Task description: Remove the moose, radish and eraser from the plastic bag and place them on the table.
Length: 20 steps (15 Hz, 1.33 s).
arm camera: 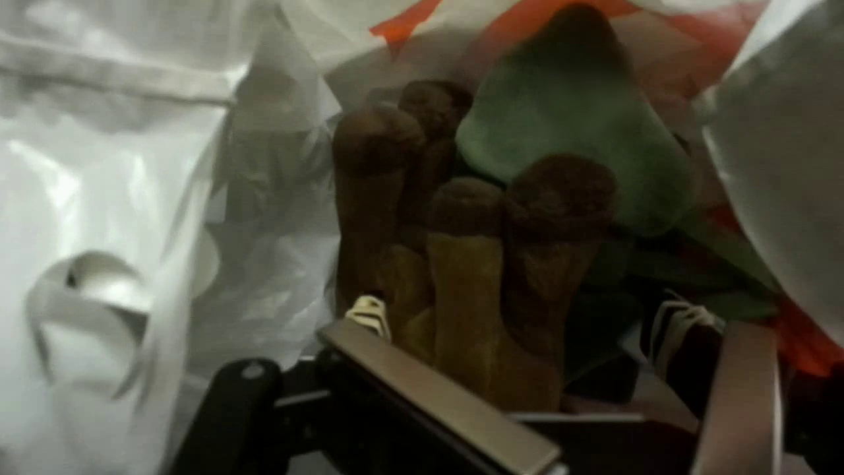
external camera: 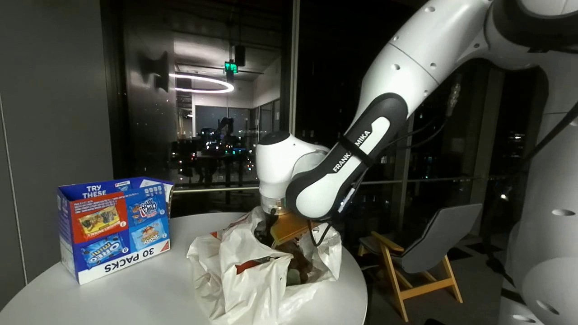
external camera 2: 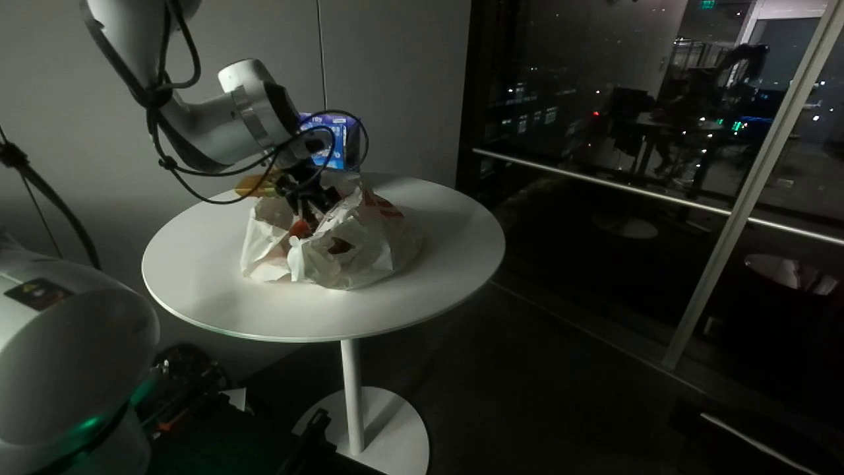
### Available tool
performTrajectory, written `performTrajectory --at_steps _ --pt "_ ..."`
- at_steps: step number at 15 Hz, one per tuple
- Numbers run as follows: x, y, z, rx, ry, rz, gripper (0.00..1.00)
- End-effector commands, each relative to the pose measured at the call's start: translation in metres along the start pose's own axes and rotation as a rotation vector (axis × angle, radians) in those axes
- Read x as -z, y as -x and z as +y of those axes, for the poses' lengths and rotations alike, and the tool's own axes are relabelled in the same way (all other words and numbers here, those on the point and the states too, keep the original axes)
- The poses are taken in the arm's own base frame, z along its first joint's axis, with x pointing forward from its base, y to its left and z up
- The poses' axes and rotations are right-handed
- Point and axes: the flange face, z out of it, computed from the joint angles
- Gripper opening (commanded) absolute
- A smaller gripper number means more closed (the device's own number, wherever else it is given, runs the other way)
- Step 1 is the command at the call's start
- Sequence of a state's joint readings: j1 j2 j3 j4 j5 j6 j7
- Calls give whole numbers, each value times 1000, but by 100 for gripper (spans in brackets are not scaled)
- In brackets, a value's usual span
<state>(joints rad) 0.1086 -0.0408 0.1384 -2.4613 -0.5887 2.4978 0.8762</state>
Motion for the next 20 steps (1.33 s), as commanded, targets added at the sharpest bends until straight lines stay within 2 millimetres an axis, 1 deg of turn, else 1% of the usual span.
performTrajectory --at_steps 1,3,4,5,6,7,8,10,15,18,20 --pt "-35 -16 2 35 -38 -138 100" --pt "-52 -23 0 52 -25 -150 100" --pt "-56 -26 -1 58 -21 -146 100" --pt "-59 -29 -4 62 -18 -142 75" --pt "-61 -31 -5 67 -20 -152 75" --pt "-60 -33 -6 68 -29 -158 68" --pt "-59 -35 -6 70 -31 -158 59" --pt "-54 -38 -5 65 -28 -153 42" --pt "-41 -40 -2 60 -3 -151 8" --pt "-34 -37 5 44 38 -168 5" --pt "-23 -32 13 51 92 -181 8"
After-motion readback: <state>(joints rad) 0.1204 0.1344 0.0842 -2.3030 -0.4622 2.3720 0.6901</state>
